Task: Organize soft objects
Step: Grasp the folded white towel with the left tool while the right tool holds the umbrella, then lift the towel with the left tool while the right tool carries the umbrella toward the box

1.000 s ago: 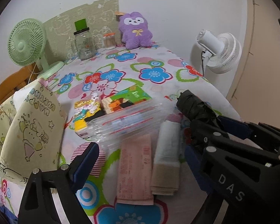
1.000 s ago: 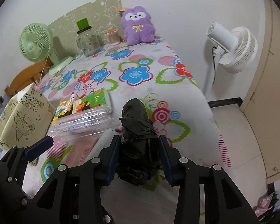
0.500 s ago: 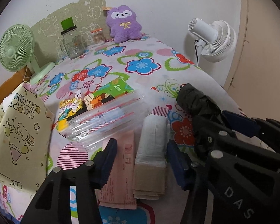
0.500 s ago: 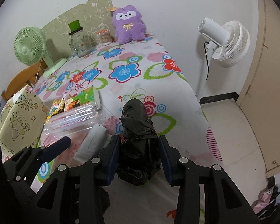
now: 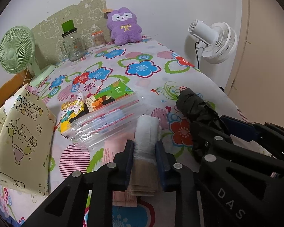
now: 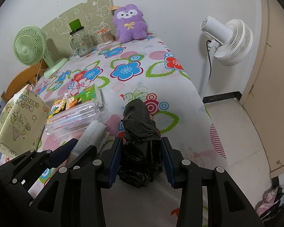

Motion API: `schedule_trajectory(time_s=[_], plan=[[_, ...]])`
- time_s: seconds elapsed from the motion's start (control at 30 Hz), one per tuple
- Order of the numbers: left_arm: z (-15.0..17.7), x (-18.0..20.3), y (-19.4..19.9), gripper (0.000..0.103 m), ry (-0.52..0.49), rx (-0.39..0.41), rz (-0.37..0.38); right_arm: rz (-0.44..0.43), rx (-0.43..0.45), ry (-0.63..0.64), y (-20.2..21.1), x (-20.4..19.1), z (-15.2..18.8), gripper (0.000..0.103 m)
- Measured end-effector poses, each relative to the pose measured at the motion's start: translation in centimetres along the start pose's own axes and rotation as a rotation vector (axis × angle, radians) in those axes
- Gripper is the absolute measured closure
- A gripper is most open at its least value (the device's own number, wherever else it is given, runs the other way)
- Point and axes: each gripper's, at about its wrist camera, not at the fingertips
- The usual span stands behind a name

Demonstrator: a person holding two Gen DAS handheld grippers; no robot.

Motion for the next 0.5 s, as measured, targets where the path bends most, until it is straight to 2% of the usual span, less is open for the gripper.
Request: schedule_trajectory(time_s=[0.5], plan=[[-0.1, -0.7, 3.0, 0.083, 0.022, 0.065, -0.005, 0.001, 0.056, 0.021, 3.2, -1.3, 0.4, 0.058]])
Point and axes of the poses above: each gripper's, at about its wrist camera, not at the fingertips, and y roughly against the way its jaws point, x to its right, z to its underside, and after that the axes turned 6 degrees about -z, right-handed
